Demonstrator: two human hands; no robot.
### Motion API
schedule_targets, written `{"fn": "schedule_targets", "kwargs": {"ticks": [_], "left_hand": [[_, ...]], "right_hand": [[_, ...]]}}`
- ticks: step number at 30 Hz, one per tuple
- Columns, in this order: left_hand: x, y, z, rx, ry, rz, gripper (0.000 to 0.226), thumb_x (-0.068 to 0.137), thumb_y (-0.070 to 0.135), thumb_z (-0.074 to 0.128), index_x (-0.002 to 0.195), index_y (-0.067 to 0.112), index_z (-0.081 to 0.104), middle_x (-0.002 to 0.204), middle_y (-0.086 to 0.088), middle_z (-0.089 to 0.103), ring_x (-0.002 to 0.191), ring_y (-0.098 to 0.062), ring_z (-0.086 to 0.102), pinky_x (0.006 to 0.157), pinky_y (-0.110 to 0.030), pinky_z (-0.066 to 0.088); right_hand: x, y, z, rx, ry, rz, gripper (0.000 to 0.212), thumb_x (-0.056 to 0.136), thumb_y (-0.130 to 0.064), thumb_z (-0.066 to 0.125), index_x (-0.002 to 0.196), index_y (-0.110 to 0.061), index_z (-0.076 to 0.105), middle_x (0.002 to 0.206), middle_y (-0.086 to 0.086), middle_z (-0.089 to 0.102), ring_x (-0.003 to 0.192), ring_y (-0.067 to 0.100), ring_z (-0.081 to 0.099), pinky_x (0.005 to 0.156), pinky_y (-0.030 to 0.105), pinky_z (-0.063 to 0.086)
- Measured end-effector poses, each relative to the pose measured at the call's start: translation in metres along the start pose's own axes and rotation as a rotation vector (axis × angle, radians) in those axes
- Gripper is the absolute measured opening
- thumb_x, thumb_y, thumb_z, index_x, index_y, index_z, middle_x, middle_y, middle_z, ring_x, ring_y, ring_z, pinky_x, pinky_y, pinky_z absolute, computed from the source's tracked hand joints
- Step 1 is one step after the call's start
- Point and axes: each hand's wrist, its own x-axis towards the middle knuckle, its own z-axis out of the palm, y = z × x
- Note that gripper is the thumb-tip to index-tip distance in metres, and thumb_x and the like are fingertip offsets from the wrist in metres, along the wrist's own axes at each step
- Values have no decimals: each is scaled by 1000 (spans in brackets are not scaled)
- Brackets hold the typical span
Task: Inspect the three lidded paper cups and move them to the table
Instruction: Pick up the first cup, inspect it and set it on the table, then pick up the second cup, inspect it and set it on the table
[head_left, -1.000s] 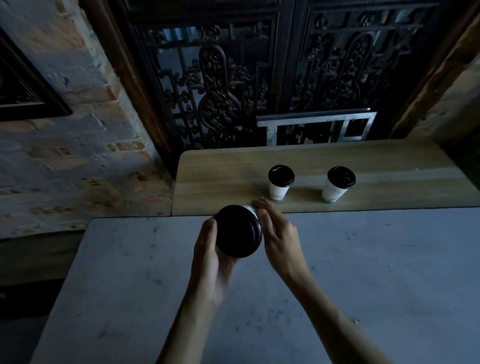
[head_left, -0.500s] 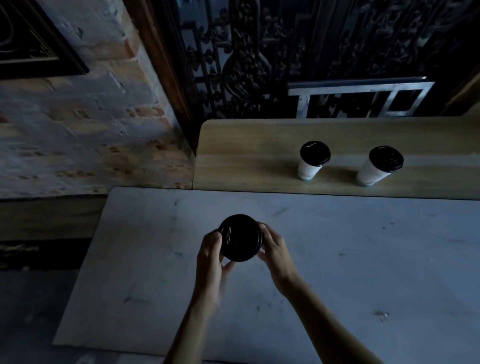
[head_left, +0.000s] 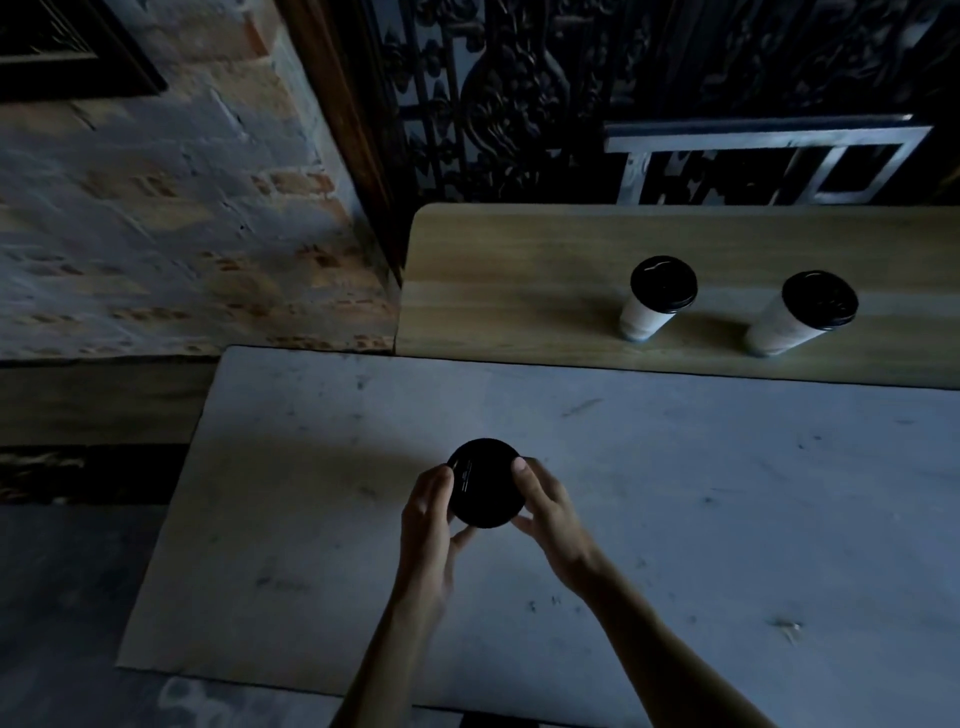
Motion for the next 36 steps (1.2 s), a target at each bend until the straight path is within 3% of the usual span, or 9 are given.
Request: {"fn": "schedule_targets", "kwargs": {"ticks": [6,11,14,19,24,28,33,36], "left_hand": [[6,-7,-4,-27,21,-26,26,106,38,60,95,50,80,129,1,70,127,-25,65,86,-45,62],[11,-16,-7,6,30,-23,17,110,35,55,116,38,70,135,-2,66,131,-28,61,92,-48,61],[13,-19,-7,12,26,-16,17,110,33,55,116,38,70,133,1,67,129,-24,62,89,-45,62],[12,-18,-10,27,15,-14,23,108,36,59,103,48,78,130,3,71,124,-18,67,91,-46,63],[11,-17,-13,8,42,-12,20,102,34,64,120,29,70,138,-9,68,128,-26,65,93,-46,59],[10,-14,-14,18,59,-8,14,104,30,64,116,31,69,132,-2,69,125,-21,64,89,-40,58],[10,-6,-13,94,102,13,11,109,27,59,117,26,67,130,-6,69,129,-27,62,102,-43,54],[13,10,-11,218,138,118,12,109,20,58,121,20,63,131,-10,66,131,-32,61,108,-46,52]], "right_hand": [[7,8,3,12,6,27,51,91,-61,51,126,-26,64,129,-8,69,116,-6,62,89,23,49],[12,18,1,27,11,54,52,91,-61,53,127,-25,65,131,-3,69,124,5,61,92,27,51],[13,22,-1,30,18,53,56,88,-67,56,127,-28,67,129,-3,71,126,9,63,93,29,53],[12,22,-4,-15,12,26,60,91,-68,56,134,-27,67,135,-3,71,132,13,62,110,47,50],[9,19,-6,-66,26,2,64,92,-63,56,142,-22,61,141,3,67,135,19,59,114,57,48],[7,16,-7,-61,29,-22,92,80,-78,57,151,-19,52,149,4,60,140,22,54,116,56,47],[8,12,-13,-78,18,-75,95,80,-81,54,155,-23,46,158,5,51,142,20,49,118,50,43],[9,6,-25,-70,39,-106,97,77,-81,54,155,-22,47,155,1,53,139,17,50,113,41,44]]}}
